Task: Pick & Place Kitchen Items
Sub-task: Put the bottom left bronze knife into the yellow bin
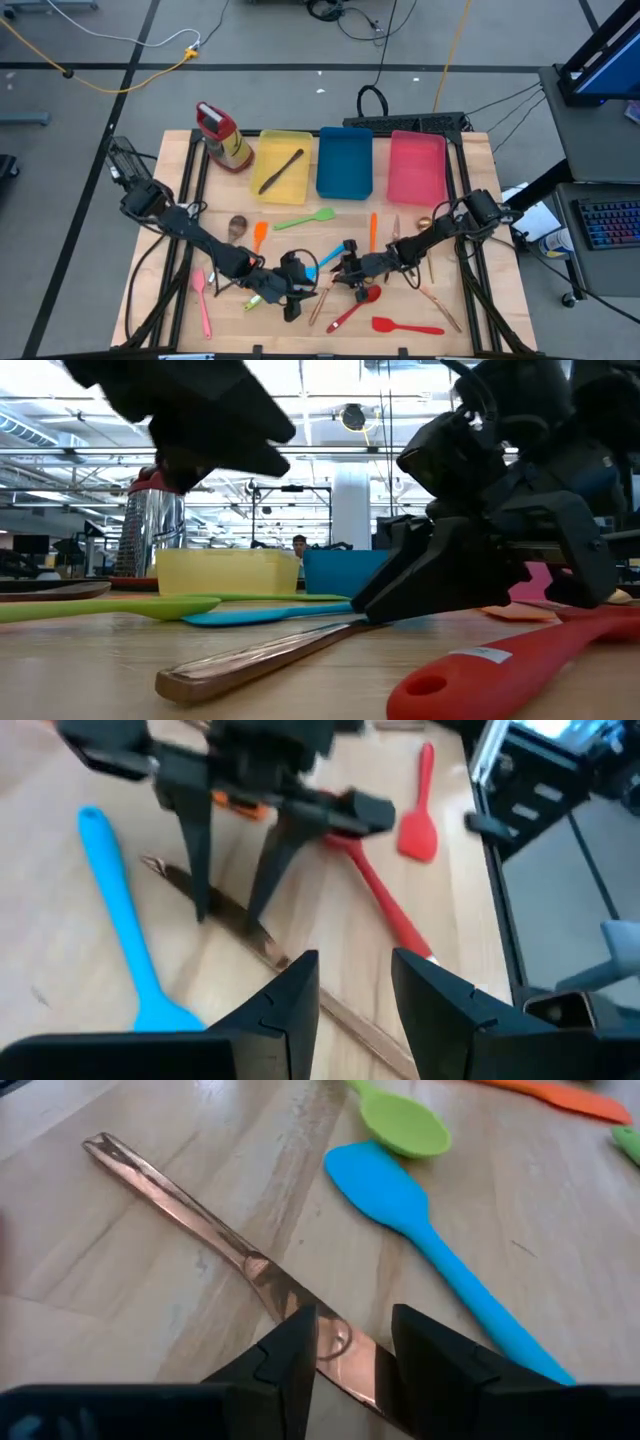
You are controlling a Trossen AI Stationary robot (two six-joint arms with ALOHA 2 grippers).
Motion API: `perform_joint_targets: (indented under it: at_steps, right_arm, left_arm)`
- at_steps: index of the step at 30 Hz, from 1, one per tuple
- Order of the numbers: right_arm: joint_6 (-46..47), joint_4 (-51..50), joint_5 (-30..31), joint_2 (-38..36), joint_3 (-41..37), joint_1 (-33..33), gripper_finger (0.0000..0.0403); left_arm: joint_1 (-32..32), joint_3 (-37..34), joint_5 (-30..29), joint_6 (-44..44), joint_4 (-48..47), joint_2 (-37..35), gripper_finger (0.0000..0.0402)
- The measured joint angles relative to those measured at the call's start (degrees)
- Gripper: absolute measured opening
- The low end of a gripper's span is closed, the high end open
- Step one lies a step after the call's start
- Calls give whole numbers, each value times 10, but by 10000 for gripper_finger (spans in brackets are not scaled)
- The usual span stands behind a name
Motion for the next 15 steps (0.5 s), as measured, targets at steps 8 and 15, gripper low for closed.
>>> perform_joint_targets:
  at_steps: [8,15]
  right_arm:
    - [86,3,0,0,0,26,127]
    - [135,3,110,1,0,49,127]
  left_arm:
    - [-11,0,0,-51,17,62,134]
    - [-10,0,-1,-72,50,110,134]
